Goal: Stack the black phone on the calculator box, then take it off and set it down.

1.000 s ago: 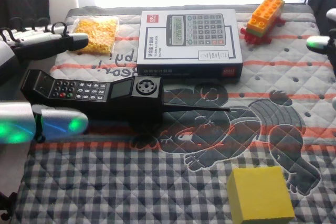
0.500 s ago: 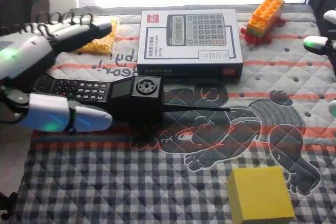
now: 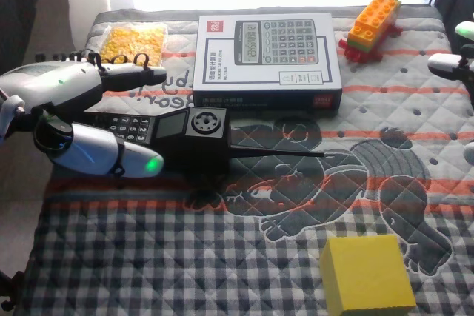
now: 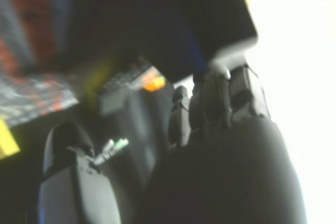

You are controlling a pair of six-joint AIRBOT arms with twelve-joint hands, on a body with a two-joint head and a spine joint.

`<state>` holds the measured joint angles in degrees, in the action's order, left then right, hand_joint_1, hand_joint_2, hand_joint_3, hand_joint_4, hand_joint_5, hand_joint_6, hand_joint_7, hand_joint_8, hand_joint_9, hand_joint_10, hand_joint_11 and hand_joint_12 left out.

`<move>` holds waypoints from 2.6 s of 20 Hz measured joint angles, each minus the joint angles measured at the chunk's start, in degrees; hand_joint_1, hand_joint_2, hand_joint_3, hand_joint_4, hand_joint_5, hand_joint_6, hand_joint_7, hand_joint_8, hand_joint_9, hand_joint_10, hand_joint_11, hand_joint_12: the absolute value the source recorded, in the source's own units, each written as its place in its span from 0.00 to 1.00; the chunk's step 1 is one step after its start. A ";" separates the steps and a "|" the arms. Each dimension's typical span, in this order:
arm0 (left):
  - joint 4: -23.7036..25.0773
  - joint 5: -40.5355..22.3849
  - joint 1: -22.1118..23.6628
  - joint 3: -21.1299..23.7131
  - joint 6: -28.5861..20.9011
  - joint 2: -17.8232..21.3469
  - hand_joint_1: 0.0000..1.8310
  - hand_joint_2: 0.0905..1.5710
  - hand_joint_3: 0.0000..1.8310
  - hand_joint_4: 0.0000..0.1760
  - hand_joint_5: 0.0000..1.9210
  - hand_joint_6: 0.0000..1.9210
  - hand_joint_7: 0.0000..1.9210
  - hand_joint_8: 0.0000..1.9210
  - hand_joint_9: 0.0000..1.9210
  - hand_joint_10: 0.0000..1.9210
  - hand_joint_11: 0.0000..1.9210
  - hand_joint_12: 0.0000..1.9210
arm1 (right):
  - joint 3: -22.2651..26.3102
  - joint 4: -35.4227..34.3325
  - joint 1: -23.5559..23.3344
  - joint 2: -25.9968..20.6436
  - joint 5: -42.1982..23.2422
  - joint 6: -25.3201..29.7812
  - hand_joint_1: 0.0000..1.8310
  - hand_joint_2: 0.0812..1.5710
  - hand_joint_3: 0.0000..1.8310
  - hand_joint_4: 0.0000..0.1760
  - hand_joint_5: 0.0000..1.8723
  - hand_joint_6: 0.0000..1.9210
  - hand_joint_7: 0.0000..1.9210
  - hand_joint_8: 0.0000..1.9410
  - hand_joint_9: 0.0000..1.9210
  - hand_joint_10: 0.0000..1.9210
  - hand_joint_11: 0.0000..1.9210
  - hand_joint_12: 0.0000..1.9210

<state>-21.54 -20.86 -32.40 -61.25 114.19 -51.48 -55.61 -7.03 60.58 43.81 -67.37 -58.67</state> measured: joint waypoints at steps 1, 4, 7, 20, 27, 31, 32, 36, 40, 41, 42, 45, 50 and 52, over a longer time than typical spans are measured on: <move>0.09 1.51 0.66 -0.94 0.00 -0.33 0.29 0.53 0.00 0.73 0.14 0.01 0.15 0.00 0.15 0.00 0.00 0.33 | 0.00 0.00 0.07 0.00 0.00 0.02 0.00 0.77 0.00 1.00 0.12 0.01 0.05 0.00 0.01 0.00 0.00 0.00; 1.16 4.33 1.46 -1.90 0.02 -1.09 0.32 0.54 0.00 0.53 0.18 0.01 0.20 0.01 0.19 0.01 0.00 0.35 | 0.00 0.00 0.07 0.00 -0.02 0.04 0.00 0.77 0.00 1.00 0.11 0.00 0.05 0.00 0.01 0.00 0.00 0.00; 1.40 6.71 1.44 -1.88 0.15 -1.22 0.48 0.57 0.00 0.06 0.27 0.01 0.28 0.00 0.26 0.01 0.02 0.39 | 0.00 0.00 0.07 0.00 0.00 0.11 0.00 0.76 0.00 1.00 0.12 0.00 0.07 0.01 0.03 0.01 0.01 0.00; -0.61 3.10 0.72 0.39 0.87 -0.48 0.74 0.73 0.00 0.00 0.39 0.66 0.52 0.49 0.42 0.71 0.26 0.66 | 0.00 0.00 0.48 0.04 0.11 0.98 0.00 0.77 0.00 1.00 0.07 0.00 0.06 0.00 0.03 0.00 0.02 0.01; 5.29 -2.36 2.14 5.27 -0.07 3.15 0.70 0.66 0.00 0.00 0.55 0.40 0.58 0.46 0.51 0.55 0.39 0.76 | -0.15 -0.22 0.48 0.72 -0.07 0.98 0.00 0.78 0.00 1.00 0.08 0.00 0.08 0.01 0.06 0.01 0.05 0.02; 8.94 -4.96 2.32 5.62 -6.12 4.00 0.69 0.66 0.00 0.00 0.57 0.36 0.56 0.53 0.54 0.53 0.43 0.79 | -0.26 -0.31 0.48 0.96 0.04 0.98 0.00 0.77 0.00 1.00 0.08 0.00 0.08 0.00 0.06 0.01 0.05 0.02; 9.53 -5.70 2.56 5.60 -8.22 4.02 0.69 0.66 0.00 0.00 0.57 0.35 0.56 0.54 0.56 0.54 0.46 0.78 | -0.33 -0.35 0.48 0.98 0.11 0.98 0.00 0.78 0.00 1.00 0.08 0.00 0.08 0.00 0.06 0.01 0.05 0.02; 10.64 -7.04 7.82 2.93 -9.07 1.66 0.69 0.68 0.00 0.00 0.55 0.36 0.52 0.62 0.50 0.58 0.38 0.82 | -0.48 -0.31 0.48 1.55 0.00 0.98 0.00 0.78 0.00 1.00 0.08 0.00 0.09 0.00 0.06 0.00 0.05 0.02; 10.05 -6.23 12.76 -2.03 -9.22 -2.89 0.69 0.67 0.00 0.00 0.54 0.40 0.57 0.51 0.59 0.42 0.44 0.71 | -0.85 -0.66 0.48 1.81 -0.04 1.22 0.00 0.78 0.00 1.00 0.07 0.00 0.09 0.00 0.06 0.00 0.04 0.02; 9.86 -4.63 14.16 -3.98 -9.11 -4.66 0.69 0.67 0.00 0.00 0.54 0.38 0.55 0.54 0.57 0.44 0.43 0.73 | -0.98 -0.66 0.48 2.03 0.04 1.38 0.00 0.79 0.00 1.00 0.07 0.00 0.09 0.00 0.06 0.00 0.04 0.01; 9.29 -3.63 14.95 -5.27 -9.14 -5.84 0.74 0.66 0.00 0.00 0.55 0.36 0.55 0.48 0.55 0.56 0.42 0.73 | -0.96 -0.59 0.48 2.16 0.04 1.42 0.00 0.78 0.00 1.00 0.07 0.00 0.08 0.00 0.06 0.00 0.04 0.01; 7.91 -0.61 17.22 -10.21 -9.11 -10.25 0.69 0.69 0.00 0.00 0.54 0.34 0.51 0.66 0.53 0.71 0.48 0.89 | -1.11 -0.22 0.46 2.36 0.00 1.49 0.00 0.80 0.00 1.00 0.08 0.00 0.08 0.00 0.05 0.00 0.02 0.01; 6.64 4.46 18.73 -18.56 -9.16 -18.27 0.70 0.66 0.00 0.00 0.59 0.27 0.57 0.54 0.57 0.46 0.48 0.64 | -1.68 -0.44 0.42 3.41 0.00 1.64 0.00 0.78 0.00 1.00 0.08 0.00 0.09 0.00 0.05 0.00 0.02 0.01; 6.16 7.26 18.73 -21.64 -9.09 -21.46 0.76 0.66 0.00 0.00 0.51 0.46 0.58 0.39 0.55 0.51 0.41 0.50 | -1.90 0.02 0.42 3.80 0.11 2.08 0.00 0.78 0.00 1.00 0.08 0.00 0.08 0.00 0.04 0.00 0.01 0.00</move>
<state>-15.38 -13.61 -13.67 -82.89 105.10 -72.95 -57.52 -7.01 60.99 47.62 -67.26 -56.60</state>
